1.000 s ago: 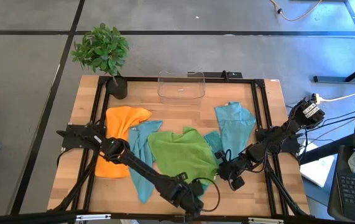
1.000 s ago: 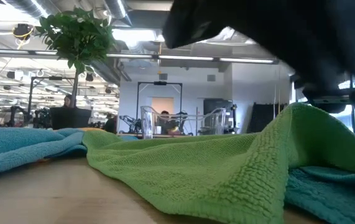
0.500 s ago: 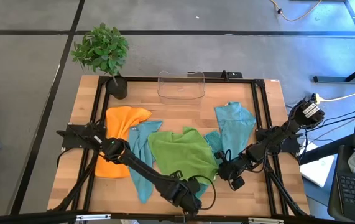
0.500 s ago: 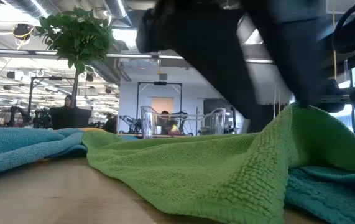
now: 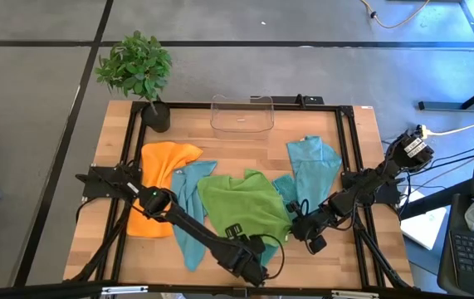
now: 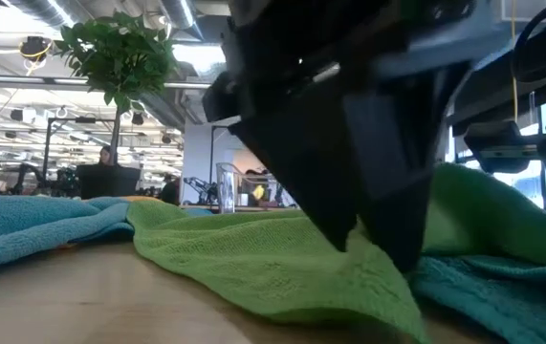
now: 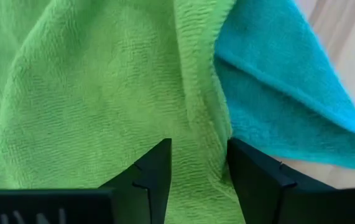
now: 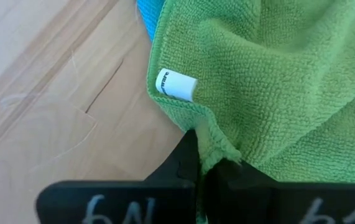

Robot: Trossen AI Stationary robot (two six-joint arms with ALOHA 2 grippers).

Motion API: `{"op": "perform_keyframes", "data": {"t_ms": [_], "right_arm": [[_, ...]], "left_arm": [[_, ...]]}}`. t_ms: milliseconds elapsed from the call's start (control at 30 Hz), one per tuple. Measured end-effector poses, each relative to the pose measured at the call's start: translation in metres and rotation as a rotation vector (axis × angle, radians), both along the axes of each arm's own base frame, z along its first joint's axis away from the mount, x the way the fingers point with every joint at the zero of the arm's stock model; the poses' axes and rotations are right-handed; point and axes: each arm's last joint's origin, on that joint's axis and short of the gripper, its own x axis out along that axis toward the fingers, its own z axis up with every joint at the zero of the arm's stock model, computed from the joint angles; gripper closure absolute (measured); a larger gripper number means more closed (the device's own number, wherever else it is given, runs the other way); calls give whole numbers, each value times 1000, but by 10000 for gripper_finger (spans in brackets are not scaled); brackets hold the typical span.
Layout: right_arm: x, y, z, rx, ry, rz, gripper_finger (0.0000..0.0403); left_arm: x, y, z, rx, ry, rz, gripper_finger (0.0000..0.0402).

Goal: Fold microfiber towels
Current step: Fold the green microfiber towel

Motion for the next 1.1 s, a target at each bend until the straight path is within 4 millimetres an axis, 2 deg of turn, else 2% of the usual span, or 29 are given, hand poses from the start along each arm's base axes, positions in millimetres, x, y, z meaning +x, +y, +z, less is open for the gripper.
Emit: {"op": "perform_keyframes", "data": {"t_ms": [167,400,600,733,967,1100], "right_arm": [[1,-1,0,0,2,-6,397],[1,-1,0,-2,1,-3,397],[0,-1,0,-11,-2,10,397],[1,-1,0,-9,-3,10,397],[1,-1,0,-8,-6,10,397],[1,-1,0,-8,-6,10,397]], "left_arm": [[-7,-3,2,-16,35,19,253],[-26,-11,0,-27,186,27,253],[-44,-6,4,35,350,27,253],[-49,-4,5,34,413,31,253],[-51,-13,13,6,385,13,254],[-57,-27,26,82,238,-36,257]]}}
